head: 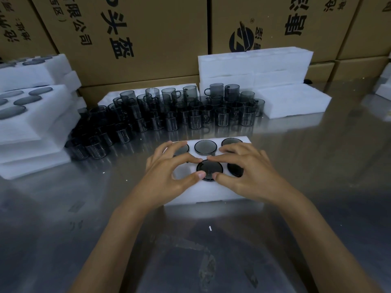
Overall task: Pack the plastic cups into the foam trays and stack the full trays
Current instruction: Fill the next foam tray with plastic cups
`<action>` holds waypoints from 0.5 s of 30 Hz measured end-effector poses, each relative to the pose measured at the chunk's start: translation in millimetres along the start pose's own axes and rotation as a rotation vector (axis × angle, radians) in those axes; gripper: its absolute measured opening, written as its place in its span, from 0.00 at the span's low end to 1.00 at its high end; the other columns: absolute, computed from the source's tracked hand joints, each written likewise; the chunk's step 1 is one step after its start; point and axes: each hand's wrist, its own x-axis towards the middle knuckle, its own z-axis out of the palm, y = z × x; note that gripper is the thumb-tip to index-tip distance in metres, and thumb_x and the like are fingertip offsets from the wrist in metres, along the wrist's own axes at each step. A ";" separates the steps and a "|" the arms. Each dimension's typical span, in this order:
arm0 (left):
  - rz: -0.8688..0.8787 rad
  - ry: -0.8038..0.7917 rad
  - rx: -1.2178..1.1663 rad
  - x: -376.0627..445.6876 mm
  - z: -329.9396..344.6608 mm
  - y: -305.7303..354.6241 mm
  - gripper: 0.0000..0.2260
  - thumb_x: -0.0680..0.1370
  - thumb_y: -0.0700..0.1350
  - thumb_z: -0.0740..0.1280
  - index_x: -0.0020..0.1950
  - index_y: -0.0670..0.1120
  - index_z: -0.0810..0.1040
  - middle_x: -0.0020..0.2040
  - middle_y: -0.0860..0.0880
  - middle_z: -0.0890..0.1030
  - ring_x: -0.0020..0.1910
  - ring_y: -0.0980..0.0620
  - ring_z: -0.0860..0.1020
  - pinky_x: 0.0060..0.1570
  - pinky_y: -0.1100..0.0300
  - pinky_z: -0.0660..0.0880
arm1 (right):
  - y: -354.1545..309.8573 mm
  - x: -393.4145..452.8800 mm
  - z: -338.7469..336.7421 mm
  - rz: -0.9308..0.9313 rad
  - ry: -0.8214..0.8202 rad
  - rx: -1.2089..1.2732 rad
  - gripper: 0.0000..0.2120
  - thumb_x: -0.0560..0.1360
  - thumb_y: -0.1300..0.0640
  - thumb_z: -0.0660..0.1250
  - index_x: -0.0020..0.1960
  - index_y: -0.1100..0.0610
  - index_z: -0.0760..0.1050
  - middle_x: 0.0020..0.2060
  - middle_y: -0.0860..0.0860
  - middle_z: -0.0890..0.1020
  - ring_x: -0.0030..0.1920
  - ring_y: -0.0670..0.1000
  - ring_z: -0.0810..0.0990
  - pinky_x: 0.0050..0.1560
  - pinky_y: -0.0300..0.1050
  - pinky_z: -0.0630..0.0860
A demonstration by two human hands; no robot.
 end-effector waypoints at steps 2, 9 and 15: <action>-0.002 0.004 -0.011 0.0 0.3 -0.7 0.11 0.69 0.69 0.63 0.50 0.72 0.73 0.74 0.63 0.65 0.76 0.59 0.50 0.67 0.54 0.48 | -0.4 0.1 -0.1 -0.004 0.002 -0.005 0.20 0.72 0.39 0.68 0.64 0.34 0.76 0.66 0.38 0.72 0.70 0.39 0.60 0.60 0.39 0.51; 0.057 0.086 -0.016 1.2 0.1 -0.2 0.13 0.73 0.57 0.73 0.57 0.64 0.80 0.76 0.61 0.63 0.77 0.57 0.50 0.71 0.54 0.48 | -3.0 1.2 -8.2 -0.022 0.098 0.007 0.15 0.71 0.45 0.72 0.57 0.41 0.83 0.66 0.40 0.75 0.70 0.42 0.64 0.62 0.42 0.54; 0.019 0.057 0.004 1.7 6.5 -1.9 0.08 0.73 0.63 0.67 0.51 0.68 0.76 0.74 0.62 0.65 0.77 0.58 0.51 0.68 0.57 0.47 | 0.5 1.9 -5.6 0.029 0.070 0.002 0.15 0.70 0.44 0.71 0.56 0.41 0.83 0.66 0.39 0.75 0.70 0.41 0.63 0.61 0.43 0.54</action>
